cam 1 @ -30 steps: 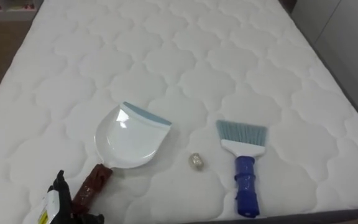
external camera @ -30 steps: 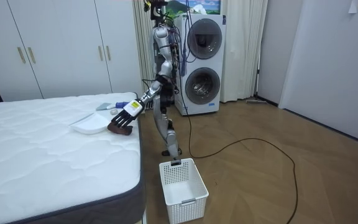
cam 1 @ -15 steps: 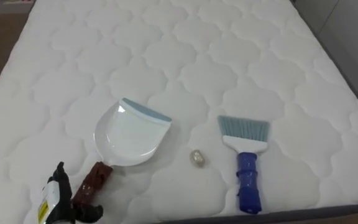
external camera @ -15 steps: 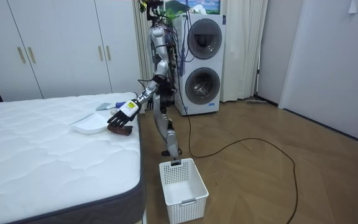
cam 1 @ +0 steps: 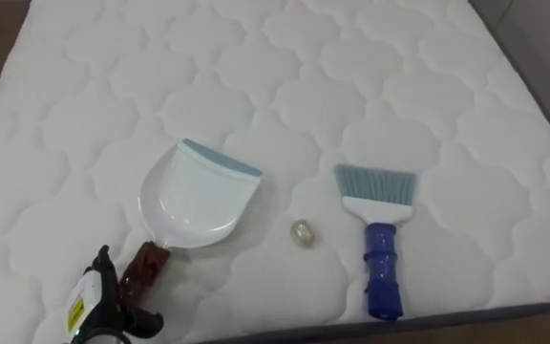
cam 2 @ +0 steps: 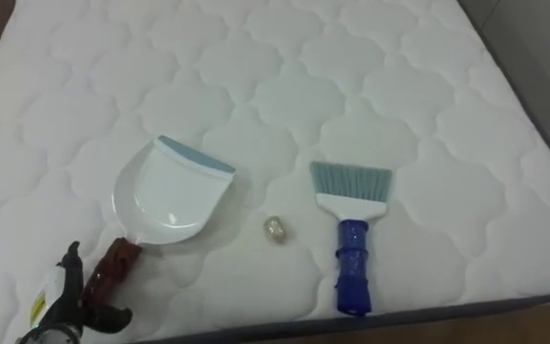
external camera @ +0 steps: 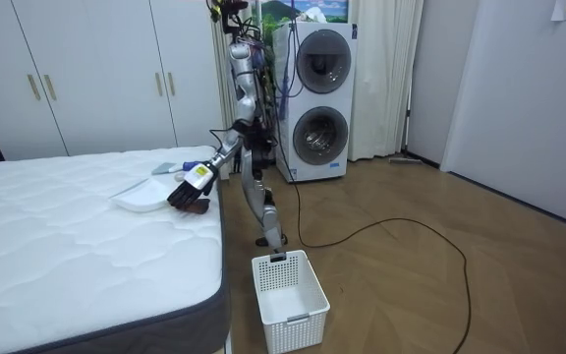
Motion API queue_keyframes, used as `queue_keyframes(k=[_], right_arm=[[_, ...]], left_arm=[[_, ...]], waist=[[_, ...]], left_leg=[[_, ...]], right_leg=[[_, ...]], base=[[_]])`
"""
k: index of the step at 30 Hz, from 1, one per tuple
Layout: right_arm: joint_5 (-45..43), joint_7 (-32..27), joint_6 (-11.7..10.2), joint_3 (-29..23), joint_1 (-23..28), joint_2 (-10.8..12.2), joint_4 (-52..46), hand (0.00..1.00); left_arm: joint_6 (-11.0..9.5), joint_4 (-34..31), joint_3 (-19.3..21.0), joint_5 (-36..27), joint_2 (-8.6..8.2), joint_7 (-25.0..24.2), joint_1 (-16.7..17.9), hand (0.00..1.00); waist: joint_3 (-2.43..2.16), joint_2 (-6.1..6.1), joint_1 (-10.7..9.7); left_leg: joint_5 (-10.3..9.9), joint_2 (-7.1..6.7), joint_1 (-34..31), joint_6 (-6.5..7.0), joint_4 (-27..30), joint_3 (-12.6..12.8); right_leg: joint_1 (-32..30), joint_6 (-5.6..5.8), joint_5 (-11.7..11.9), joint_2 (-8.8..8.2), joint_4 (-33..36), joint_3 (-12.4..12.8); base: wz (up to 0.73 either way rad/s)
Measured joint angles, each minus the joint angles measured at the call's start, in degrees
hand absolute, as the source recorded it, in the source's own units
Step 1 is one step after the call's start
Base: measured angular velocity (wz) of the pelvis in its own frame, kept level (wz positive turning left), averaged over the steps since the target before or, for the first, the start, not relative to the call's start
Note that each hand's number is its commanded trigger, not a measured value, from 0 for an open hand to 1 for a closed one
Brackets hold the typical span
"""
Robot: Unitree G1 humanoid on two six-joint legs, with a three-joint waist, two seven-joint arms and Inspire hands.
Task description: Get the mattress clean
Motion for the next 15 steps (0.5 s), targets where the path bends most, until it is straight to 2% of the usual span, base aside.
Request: queue_keyframes(k=[4, 8, 10, 15], right_arm=[[0.04, -0.11, -0.03, 0.26, -0.9, 0.01, 0.09, 0.0], [0.25, -0.35, -0.06, 0.77, -1.59, -0.17, 0.47, 0.0], [0.23, -0.87, -0.11, 1.07, -1.99, -0.2, 0.63, 0.0], [0.29, -1.62, -0.2, 2.46, -2.52, -0.2, 0.69, 0.0]], left_arm=[[0.0, -0.01, -0.88, -0.03, 0.09, 0.01, -1.0, 0.0], [-0.34, 1.27, -1.47, -1.16, 0.17, 0.18, -4.48, 0.0], [-0.35, 1.71, -1.54, -1.18, 0.2, 0.18, -5.18, 0.0], [-0.35, 2.04, -1.63, -1.25, 0.28, 0.18, -5.61, 0.0]], waist=[[0.06, 0.08, -0.81], [0.25, 0.34, -1.08], [0.27, 0.4, -1.21], [0.31, 0.45, -2.18]], left_leg=[[0.0, 0.01, -0.28, 0.0, 0.01, -0.18], [0.02, 0.05, -1.11, 0.0, 0.01, -0.9], [0.04, 0.0, -1.18, -0.01, 0.02, -1.88], [0.04, -0.02, -1.33, -0.01, 0.16, -1.87]], right_leg=[[-0.69, 0.0, 0.0, 0.0, 0.11, -0.4], [-1.69, 0.0, 0.0, 0.02, 0.87, -0.73], [-1.86, 0.0, 0.0, 0.01, 1.04, -1.08], [-2.22, -0.01, 0.0, -0.05, 1.43, -1.06]], base=[[-0.01], [-0.01], [-0.09], [-0.03]])
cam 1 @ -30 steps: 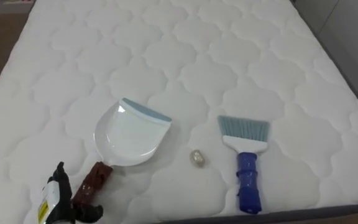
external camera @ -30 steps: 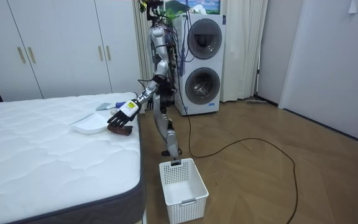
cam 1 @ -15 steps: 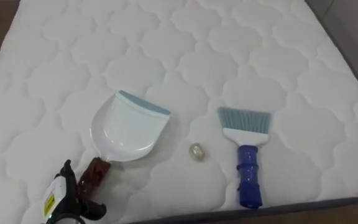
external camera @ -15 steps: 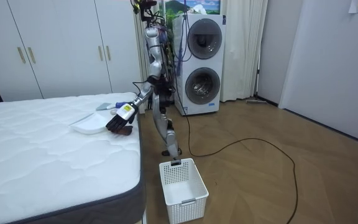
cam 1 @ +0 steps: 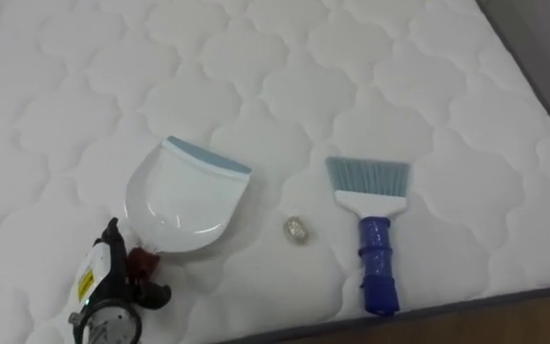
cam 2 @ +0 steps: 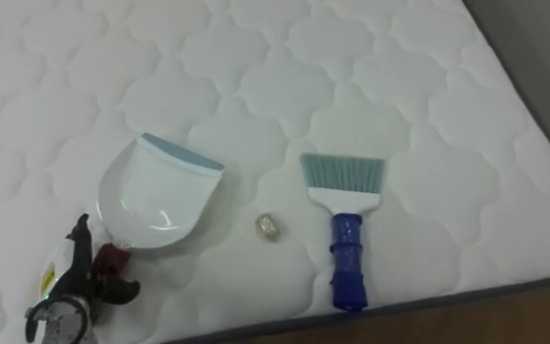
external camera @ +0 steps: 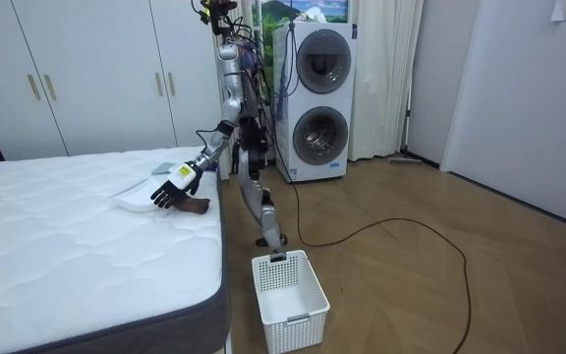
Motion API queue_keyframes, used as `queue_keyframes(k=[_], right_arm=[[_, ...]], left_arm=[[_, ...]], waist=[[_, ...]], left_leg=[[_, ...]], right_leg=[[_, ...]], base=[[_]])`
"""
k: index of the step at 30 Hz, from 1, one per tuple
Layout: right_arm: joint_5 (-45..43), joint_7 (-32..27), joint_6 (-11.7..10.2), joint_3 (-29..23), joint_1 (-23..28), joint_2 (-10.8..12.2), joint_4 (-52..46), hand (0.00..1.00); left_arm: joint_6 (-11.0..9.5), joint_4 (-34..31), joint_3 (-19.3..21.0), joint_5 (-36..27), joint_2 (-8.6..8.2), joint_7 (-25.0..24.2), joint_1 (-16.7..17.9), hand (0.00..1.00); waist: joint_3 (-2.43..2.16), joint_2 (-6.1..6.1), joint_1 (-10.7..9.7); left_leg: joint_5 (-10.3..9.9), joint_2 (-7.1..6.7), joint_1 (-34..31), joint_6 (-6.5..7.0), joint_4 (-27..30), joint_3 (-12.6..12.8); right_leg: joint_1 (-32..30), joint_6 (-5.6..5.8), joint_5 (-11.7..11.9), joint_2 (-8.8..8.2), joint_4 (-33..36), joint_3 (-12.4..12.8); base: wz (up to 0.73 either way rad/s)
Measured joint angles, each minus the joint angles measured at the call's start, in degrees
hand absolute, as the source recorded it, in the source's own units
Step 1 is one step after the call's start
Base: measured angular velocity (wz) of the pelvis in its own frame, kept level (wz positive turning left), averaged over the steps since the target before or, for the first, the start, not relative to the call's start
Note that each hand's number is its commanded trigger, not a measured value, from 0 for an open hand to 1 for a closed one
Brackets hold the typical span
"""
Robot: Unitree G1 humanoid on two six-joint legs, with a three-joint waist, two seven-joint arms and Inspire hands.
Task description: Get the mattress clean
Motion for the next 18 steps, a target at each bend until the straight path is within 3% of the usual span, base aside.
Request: queue_keyframes(k=[1, 2, 3, 4, 5, 6, 7, 9, 10, 11, 12, 14, 18], right_arm=[[0.06, -0.36, -0.02, 0.02, -0.2, 0.0, 0.01, 0.0], [0.03, -0.76, -0.16, 0.1, -0.51, 0.1, 0.01, 0.0], [0.02, -1.02, -0.33, 0.08, -0.82, 0.24, 0.04, 0.0], [0.04, -1.76, -0.61, -0.27, -0.65, -0.07, 0.96, 0.0], [0.03, -2.15, -0.18, -1.11, -0.34, -0.56, 2.09, 0.0], [0.04, -2.3, 0.15, -1.19, -0.26, -0.06, 2.74, 0.0], [0.45, -2.24, 0.11, -1.09, -0.68, 0.31, 2.96, 0.0], [0.56, -2.33, 0.15, 0.01, -1.04, -0.27, 2.96, 0.0], [0.86, -2.56, 0.26, 0.07, -1.05, -0.43, 2.89, 0.0], [0.9, -2.94, 0.27, 0.28, -1.21, -0.52, 2.84, 0.0], [0.88, -3.02, 0.32, 0.44, -1.42, -0.57, 2.84, 0.0], [0.84, -2.88, 0.7, 0.5, -1.47, -1.1, 2.91, 0.0], [0.96, -2.24, 1.71, 0.56, -1.64, -1.15, 2.87, 0.0]], left_arm=[[0.0, 0.03, -0.07, -0.35, 0.01, -0.01, 0.01, 0.0], [-0.03, 0.31, -0.21, -1.22, 0.09, -0.07, -0.15, 0.0], [-0.09, 0.61, -0.83, -1.89, 0.22, -0.17, -0.56, 0.0], [-0.49, 1.14, -2.48, -2.8, 0.08, -0.72, -2.12, 0.0], [-1.2, 1.19, -4.43, -2.72, 0.17, -1.34, -4.27, 0.0], [-1.43, 1.17, -5.08, -3.02, 0.51, -1.43, -4.54, 0.0], [-1.25, 1.54, -5.53, -3.65, 1.08, -1.35, -4.46, 0.0], [-0.91, 2.04, -5.72, -3.8, 1.64, -1.37, -4.45, 0.0], [-0.92, 2.06, -5.76, -4.37, 1.77, -1.36, -4.47, 0.0], [-0.92, 2.24, -5.63, -4.78, 1.64, -1.33, -4.45, 0.0], [-0.92, 2.24, -5.57, -4.8, 1.62, -1.33, -4.45, 0.0], [-1.02, 2.61, -5.46, -4.8, 1.25, -1.28, -4.46, 0.0], [-1.0, 4.61, -5.31, -4.7, 1.23, -1.29, -4.46, 0.0]], waist=[[0.05, 0.07, 0.01], [0.32, -0.39, -0.17], [1.0, -1.72, -0.36], [0.89, -2.0, -0.52], [0.71, -0.61, -0.38], [0.72, -1.63, 1.0], [0.74, -1.71, 2.69], [1.04, -1.16, 3.25], [1.09, -1.09, 3.18], [1.06, -0.66, 2.93], [1.15, -0.33, 2.92], [0.83, 0.98, 2.19], [0.74, 0.99, 1.58]], left_leg=[[0.0, 0.1, -0.5, 0.0, 1.04, -0.01], [-0.03, -0.29, -3.15, -0.06, 5.67, 1.03], [-1.03, -1.09, -5.78, -0.61, 9.34, 2.15], [-0.31, -2.29, -10.92, -0.57, 6.91, 2.7], [8.58, -1.13, -15.94, 2.47, 2.26, 3.98], [8.98, -1.39, -15.82, 1.75, 2.99, 6.01], [8.9, -1.17, -15.68, 1.9, 2.9, 7.1], [8.9, -1.06, -15.03, 1.91, 2.91, 6.56], [8.87, -1.28, -14.58, 1.91, 2.88, 6.64], [8.8, -1.21, -14.1, 1.87, 2.6, 6.65], [8.78, -1.02, -13.88, 1.84, 2.51, 6.62], [8.83, -0.42, -13.0, 1.42, 1.56, 6.55], [9.21, 0.0, -11.82, 0.61, 0.96, 6.62]], right_leg=[[-0.88, 0.0, 0.0, -0.21, 1.58, 0.04], [-1.02, -0.25, 0.16, -1.44, 2.63, 0.88], [-0.57, -0.36, 0.23, -2.56, 2.28, 3.23], [-0.79, -0.36, 0.23, -3.7, 1.82, 6.86], [-2.35, 0.87, -0.97, -3.56, 3.02, 6.06], [-3.4, 1.87, -2.19, -4.47, 4.22, 5.95], [-4.27, 2.86, -2.83, -4.86, 4.19, 3.88], [-4.32, 2.84, -2.38, -4.3, 2.03, 2.7], [-4.6, 2.19, 0.24, -4.34, 0.0, 1.86], [-4.59, 1.59, 0.51, -4.22, -0.26, 0.83], [-4.39, 1.32, 0.7, -3.95, -0.26, 0.6], [-4.36, 0.84, 0.69, -2.84, 0.64, 0.24], [-4.78, 0.03, -0.01, -2.25, 2.47, 1.0]], base=[[0.0], [0.12], [0.56], [0.96], [0.78], [0.17], [-0.34], [-0.13], [0.05], [0.0], [-0.04], [0.0], [-0.1]])
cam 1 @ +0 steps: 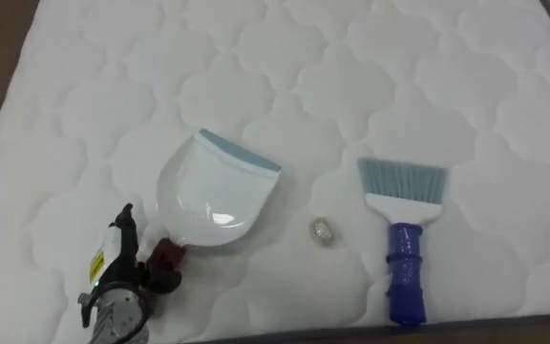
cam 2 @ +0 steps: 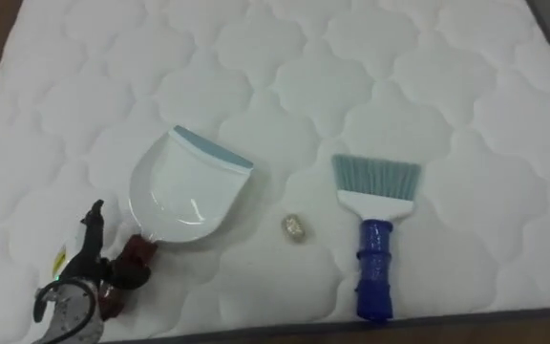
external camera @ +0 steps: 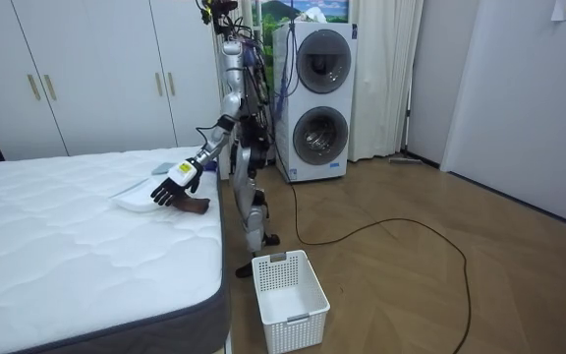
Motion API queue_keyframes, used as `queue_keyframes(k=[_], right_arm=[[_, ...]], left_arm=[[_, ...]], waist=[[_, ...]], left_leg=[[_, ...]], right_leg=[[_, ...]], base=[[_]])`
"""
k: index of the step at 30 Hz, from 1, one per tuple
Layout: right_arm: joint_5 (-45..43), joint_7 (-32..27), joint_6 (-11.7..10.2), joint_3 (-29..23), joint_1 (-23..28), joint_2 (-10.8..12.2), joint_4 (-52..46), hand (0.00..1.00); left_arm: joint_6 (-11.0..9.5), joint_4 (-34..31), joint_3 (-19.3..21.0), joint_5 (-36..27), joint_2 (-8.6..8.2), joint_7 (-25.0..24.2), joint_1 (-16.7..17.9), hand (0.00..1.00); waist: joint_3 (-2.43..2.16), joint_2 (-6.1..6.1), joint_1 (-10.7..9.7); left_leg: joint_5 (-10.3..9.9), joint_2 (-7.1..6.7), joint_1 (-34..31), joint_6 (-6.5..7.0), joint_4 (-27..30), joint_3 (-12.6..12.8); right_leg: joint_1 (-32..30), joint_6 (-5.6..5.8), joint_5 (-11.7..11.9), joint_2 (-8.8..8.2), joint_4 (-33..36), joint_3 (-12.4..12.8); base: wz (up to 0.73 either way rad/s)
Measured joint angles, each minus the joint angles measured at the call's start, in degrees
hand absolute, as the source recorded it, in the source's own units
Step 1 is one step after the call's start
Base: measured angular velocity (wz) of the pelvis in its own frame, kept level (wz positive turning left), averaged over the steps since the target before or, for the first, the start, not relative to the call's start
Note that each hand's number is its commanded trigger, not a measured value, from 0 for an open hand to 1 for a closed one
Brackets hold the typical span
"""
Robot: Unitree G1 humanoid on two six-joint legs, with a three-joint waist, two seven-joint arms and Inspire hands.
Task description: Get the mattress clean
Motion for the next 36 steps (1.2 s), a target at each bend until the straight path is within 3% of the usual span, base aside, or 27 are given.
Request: queue_keyframes(k=[2, 9, 36], right_arm=[[0.74, 0.02, 0.35, 1.65, 0.03, 0.02, 0.27, 0.0], [1.07, 0.35, 0.46, 3.83, 0.2, 0.1, 0.98, 0.0], [1.11, 1.74, 0.48, 3.85, -1.53, 0.11, 0.82, 0.0]], left_arm=[[0.01, 0.99, -0.03, -0.04, 0.01, -0.01, 0.01, 0.0], [0.02, 1.26, -0.02, -0.05, 0.01, -0.01, 0.06, 0.0], [0.11, 4.09, -0.02, -0.1, 0.0, -1.73, -0.24, 0.0]], waist=[[0.01, -0.23, -0.28], [-0.03, -0.33, -0.36], [-0.18, -0.69, -0.82]], left_leg=[[0.17, -0.01, -0.03, -0.25, 0.04, 0.18], [0.45, 0.28, -0.06, -0.63, 0.01, 0.16], [0.24, 0.27, -2.3, -0.81, 0.65, -0.2]], right_leg=[[-0.58, -0.14, -0.95, 0.24, 0.98, 0.49], [-0.68, -0.45, -0.82, 0.62, 0.98, 0.54], [-3.43, -0.76, -1.18, 0.48, 2.82, 0.58]], base=[[-0.06], [0.0], [0.0]])
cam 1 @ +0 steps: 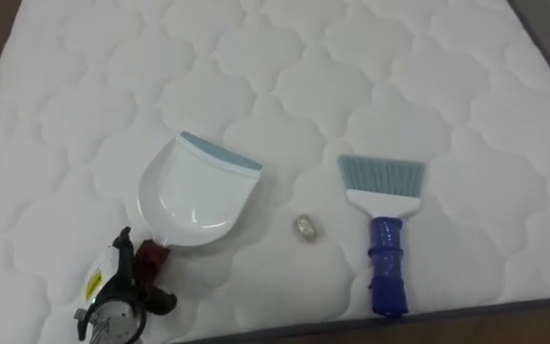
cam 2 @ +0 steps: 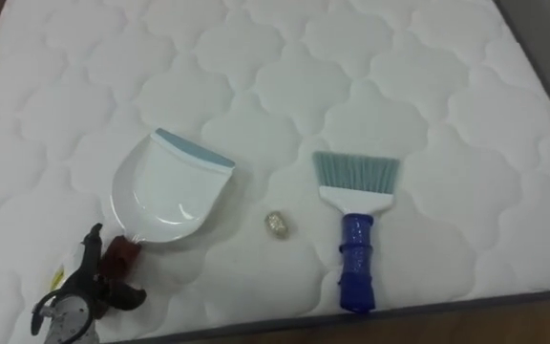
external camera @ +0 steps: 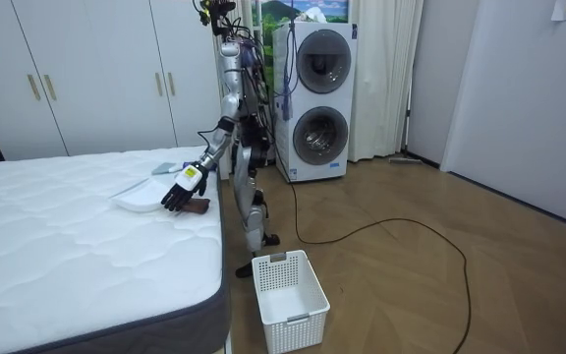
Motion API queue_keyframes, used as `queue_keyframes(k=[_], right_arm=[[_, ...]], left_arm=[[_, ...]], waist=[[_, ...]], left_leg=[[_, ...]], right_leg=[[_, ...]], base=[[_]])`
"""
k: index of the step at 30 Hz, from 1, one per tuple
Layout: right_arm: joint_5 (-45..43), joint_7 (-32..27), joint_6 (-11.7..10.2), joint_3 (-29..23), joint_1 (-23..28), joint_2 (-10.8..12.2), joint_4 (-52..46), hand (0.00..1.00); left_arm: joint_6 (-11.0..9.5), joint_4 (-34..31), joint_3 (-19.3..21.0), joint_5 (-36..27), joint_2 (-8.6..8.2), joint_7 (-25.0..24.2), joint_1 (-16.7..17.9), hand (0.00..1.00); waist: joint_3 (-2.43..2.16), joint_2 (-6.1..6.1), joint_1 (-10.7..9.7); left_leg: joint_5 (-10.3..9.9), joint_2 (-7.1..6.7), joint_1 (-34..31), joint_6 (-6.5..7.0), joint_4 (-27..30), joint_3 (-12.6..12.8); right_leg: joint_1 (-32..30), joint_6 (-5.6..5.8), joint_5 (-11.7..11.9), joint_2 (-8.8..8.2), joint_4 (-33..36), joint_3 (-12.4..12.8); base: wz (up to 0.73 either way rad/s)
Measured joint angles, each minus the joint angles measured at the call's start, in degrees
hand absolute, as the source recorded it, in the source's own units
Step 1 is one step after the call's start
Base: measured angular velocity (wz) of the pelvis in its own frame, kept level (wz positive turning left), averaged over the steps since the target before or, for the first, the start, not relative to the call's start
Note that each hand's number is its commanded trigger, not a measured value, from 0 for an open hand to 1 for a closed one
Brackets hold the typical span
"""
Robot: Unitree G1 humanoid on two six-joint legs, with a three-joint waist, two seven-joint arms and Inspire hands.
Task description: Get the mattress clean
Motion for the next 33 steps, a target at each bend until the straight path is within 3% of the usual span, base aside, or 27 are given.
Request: queue_keyframes(k=[7, 12, 13, 14, 15, 16, 17, 22, 26, 33], right_arm=[[0.88, -0.05, -0.24, 0.04, -0.53, 0.05, 0.01, 0.0], [2.0, -0.26, -0.26, 0.03, -0.51, 0.3, 0.04, 0.0], [1.98, -0.59, -0.24, 0.04, -0.48, 0.32, -0.01, 0.0], [1.98, -0.87, -0.2, 0.03, -0.46, 0.29, 0.0, 0.0], [1.94, -1.11, -0.18, 0.04, -0.44, 0.3, 0.0, 0.0], [1.96, -1.36, -0.1, 0.05, -0.36, 0.29, 0.04, 0.0], [1.96, -1.3, 0.01, 0.09, -0.25, 0.3, 0.07, 0.0], [2.09, -1.28, 0.6, 0.64, 0.19, -0.03, 0.2, 0.0], [1.98, -1.27, 2.28, 2.36, 0.78, -0.1, 0.21, 0.0], [2.05, -1.65, 3.01, 3.02, 0.65, -0.09, -0.18, 0.0]], left_arm=[[-0.12, 2.59, -0.15, -0.78, -0.18, -0.62, -1.18, 0.0], [-0.11, 3.36, -0.05, -1.81, -0.26, -0.87, -2.52, 0.0], [-0.1, 4.3, -0.05, -1.81, -0.24, -0.87, -3.29, 0.05], [-0.09, 4.4, 0.12, -1.81, -0.16, -0.81, -3.7, 0.16], [-0.09, 4.4, 0.28, -1.81, -0.13, -0.76, -3.89, 0.47], [-0.09, 4.4, 0.7, -1.81, -0.11, -0.64, -4.23, 0.69], [-0.09, 4.41, 1.06, -1.81, 0.05, -0.5, -4.38, 1.0], [-0.01, 6.39, 1.29, -2.98, 1.32, 1.07, -6.57, 1.0], [1.29, 6.95, 1.73, -3.09, 3.51, 1.77, -8.34, 1.0], [2.21, 8.86, 2.08, -6.07, 3.49, 1.48, -9.85, 1.0]], waist=[[0.03, -0.09, -0.92], [0.32, -0.81, -1.09], [0.38, -0.9, -1.07], [0.38, -0.98, -1.11], [0.4, -1.02, -1.11], [0.43, -1.09, -1.14], [0.46, -1.27, -1.14], [0.57, -1.74, -1.32], [0.58, -1.74, -1.67], [0.62, -1.8, -2.38]], left_leg=[[0.01, 0.0, -0.88, 0.01, -0.07, 0.12], [0.03, 0.12, -2.38, 0.0, 0.26, 0.25], [0.03, 0.16, -3.05, 0.01, 0.54, 0.22], [0.04, 0.17, -3.74, 0.02, 0.71, 0.22], [0.06, 0.15, -4.05, 0.06, 0.72, 0.22], [0.09, 0.12, -4.6, 0.1, 0.8, 0.22], [0.09, 0.09, -4.9, 0.11, 0.8, 0.27], [0.1, 0.33, -6.09, 0.14, 1.1, 0.31], [0.09, 0.39, -6.37, 0.15, 1.22, 0.34], [0.19, 0.64, -8.38, 0.33, 1.94, 1.51]], right_leg=[[-1.07, 0.01, -0.01, -0.06, 0.36, 0.23], [-3.08, -0.09, -0.3, -0.1, 1.41, 0.22], [-3.71, -0.11, -0.31, -0.12, 2.08, 0.16], [-4.41, -0.12, -0.31, -0.14, 2.21, 0.13], [-4.76, -0.12, -0.31, -0.15, 2.29, 0.16], [-5.27, -0.11, -0.31, -0.2, 2.45, 0.18], [-5.72, -0.09, -0.32, -0.27, 2.63, 0.28], [-7.11, -0.03, -0.5, -0.44, 3.29, 0.31], [-7.31, -0.03, -0.5, -0.42, 3.34, 0.27], [-10.13, 0.0, -0.53, -0.73, 5.8, 0.07]], base=[[0.0], [0.0], [0.0], [0.0], [0.0], [0.0], [0.0], [0.0], [0.0], [-0.07]])
